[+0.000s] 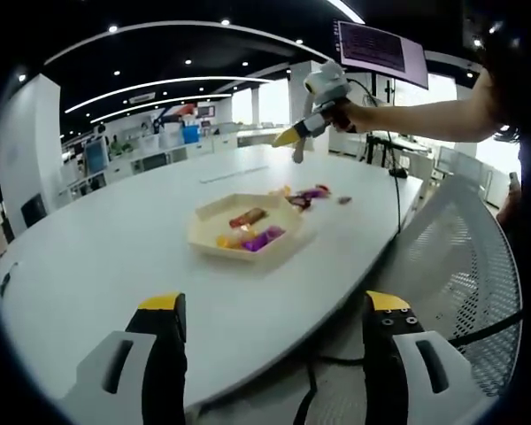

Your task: Place the target food into the container with the food tongs after gripping and lifting it, then release it inside without dropping or visibly crushing the food.

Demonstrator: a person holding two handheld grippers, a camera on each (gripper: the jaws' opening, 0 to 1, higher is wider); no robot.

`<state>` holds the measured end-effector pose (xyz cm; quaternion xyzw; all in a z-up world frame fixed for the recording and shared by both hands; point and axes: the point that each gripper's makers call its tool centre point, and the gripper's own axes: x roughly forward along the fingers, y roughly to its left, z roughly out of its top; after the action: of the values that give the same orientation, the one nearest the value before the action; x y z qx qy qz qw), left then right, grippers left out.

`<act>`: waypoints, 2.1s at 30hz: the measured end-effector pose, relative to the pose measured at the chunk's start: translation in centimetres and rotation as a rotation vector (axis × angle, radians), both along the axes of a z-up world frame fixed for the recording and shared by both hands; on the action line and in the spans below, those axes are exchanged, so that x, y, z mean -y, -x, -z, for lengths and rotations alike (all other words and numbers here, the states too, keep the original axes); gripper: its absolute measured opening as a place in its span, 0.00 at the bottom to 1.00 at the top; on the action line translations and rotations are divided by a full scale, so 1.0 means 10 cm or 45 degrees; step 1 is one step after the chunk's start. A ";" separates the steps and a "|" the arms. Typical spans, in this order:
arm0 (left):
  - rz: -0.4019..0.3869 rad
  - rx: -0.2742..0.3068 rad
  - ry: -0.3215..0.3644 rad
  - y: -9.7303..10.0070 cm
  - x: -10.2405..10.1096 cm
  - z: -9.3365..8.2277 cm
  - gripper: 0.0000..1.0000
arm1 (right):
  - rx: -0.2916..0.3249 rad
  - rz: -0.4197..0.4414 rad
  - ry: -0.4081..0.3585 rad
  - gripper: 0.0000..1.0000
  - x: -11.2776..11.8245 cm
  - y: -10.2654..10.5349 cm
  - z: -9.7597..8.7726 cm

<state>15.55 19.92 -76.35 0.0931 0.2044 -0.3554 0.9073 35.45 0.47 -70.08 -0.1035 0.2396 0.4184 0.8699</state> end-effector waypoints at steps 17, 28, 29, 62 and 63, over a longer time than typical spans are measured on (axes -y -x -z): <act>-0.002 -0.020 -0.013 0.01 0.00 0.02 0.79 | -0.023 0.049 0.007 0.27 0.27 0.12 0.04; -0.011 0.013 -0.003 0.00 0.00 -0.02 0.80 | -0.009 0.083 0.001 0.27 0.44 0.21 0.09; -0.014 0.018 -0.002 0.00 0.00 -0.02 0.80 | -0.010 0.083 0.003 0.27 0.45 0.24 0.11; 0.010 -0.002 0.056 0.02 0.04 -0.05 0.86 | -0.041 0.125 0.071 0.28 1.01 0.41 0.53; 0.009 -0.007 0.055 0.02 0.04 -0.04 0.87 | -0.044 0.119 0.071 0.29 1.01 0.41 0.54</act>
<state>15.35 19.56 -75.95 0.0731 0.1988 -0.3634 0.9072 31.34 -9.66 -75.53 -0.1090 0.2707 0.3721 0.8811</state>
